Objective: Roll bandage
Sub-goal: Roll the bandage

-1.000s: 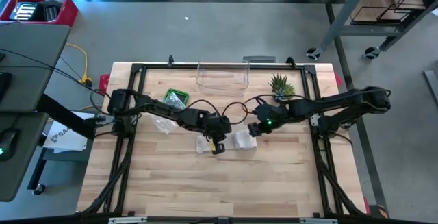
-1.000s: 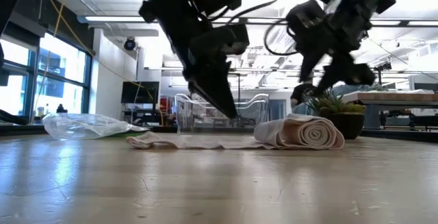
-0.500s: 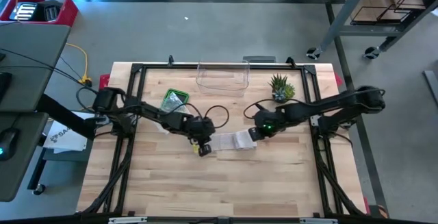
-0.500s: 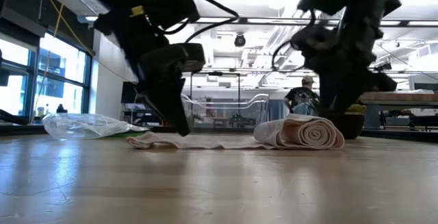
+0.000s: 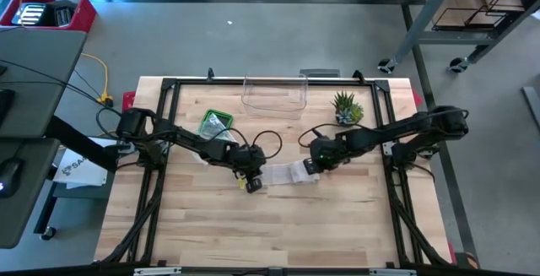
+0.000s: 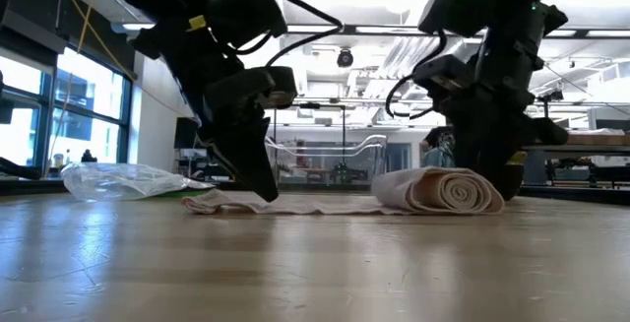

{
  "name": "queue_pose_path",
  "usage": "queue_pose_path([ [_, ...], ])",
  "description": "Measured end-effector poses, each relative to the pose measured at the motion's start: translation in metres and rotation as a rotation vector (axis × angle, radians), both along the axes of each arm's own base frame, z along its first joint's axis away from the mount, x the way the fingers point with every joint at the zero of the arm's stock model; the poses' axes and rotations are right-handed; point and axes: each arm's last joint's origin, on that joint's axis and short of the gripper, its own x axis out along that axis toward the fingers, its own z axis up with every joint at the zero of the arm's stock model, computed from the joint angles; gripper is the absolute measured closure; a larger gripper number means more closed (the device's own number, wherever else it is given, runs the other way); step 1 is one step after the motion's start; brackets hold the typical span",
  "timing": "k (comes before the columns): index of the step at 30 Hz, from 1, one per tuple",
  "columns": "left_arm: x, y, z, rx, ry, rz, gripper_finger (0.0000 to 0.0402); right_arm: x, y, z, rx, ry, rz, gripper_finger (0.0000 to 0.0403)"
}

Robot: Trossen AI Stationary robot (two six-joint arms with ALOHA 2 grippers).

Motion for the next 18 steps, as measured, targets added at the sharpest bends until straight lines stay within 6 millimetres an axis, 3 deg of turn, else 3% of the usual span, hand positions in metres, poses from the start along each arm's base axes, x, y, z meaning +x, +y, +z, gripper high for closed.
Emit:
queue_pose_path([
  [8,0.0,0.0,0.0,0.0,0.002,0.0,0.0401,-0.009,-0.002,0.005,-0.042,0.036,0.006,0.029],
  [13,0.0,0.0,0.0,0.0,0.001,0.002,0.0401,-0.008,-0.002,-0.007,0.012,-0.066,0.004,0.029],
  [18,0.0,0.0,0.0,-0.015,-0.001,0.022,0.0401,-0.014,-0.006,-0.016,0.003,-0.041,-0.053,0.029],
])
